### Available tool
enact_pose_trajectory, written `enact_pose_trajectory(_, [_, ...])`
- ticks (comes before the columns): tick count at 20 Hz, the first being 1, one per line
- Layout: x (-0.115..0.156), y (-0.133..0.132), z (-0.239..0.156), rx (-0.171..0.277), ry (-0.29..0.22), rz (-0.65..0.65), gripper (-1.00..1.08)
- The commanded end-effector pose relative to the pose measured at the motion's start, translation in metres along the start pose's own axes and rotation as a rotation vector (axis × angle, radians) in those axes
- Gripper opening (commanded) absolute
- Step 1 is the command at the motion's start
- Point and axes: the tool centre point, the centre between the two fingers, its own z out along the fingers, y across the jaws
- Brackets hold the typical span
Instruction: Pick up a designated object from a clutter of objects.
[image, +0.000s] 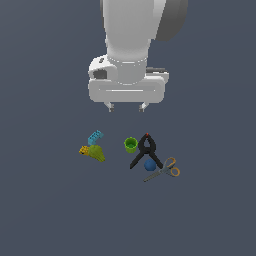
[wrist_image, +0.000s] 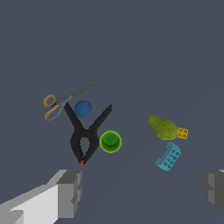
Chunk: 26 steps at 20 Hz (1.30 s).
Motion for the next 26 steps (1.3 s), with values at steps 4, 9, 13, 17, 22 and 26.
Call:
enact_pose_trajectory(4, [0.001, 0.005, 0.000, 0.004, -0.001, 0.014, 1.00])
enact_pose_trajectory(9, [0.003, 0.022, -0.001, 0.019, -0.005, 0.073, 1.00])
enact_pose_trajectory(13, [0.003, 0.022, -0.002, 0.019, -0.005, 0.076, 1.00])
enact_pose_trajectory(17, [0.004, 0.024, 0.004, 0.019, -0.005, 0.062, 1.00])
enact_pose_trajectory(22, [0.009, 0.032, 0.019, 0.021, -0.005, 0.028, 1.00])
enact_pose_trajectory(26, [0.013, 0.042, 0.038, 0.023, -0.005, -0.014, 1.00])
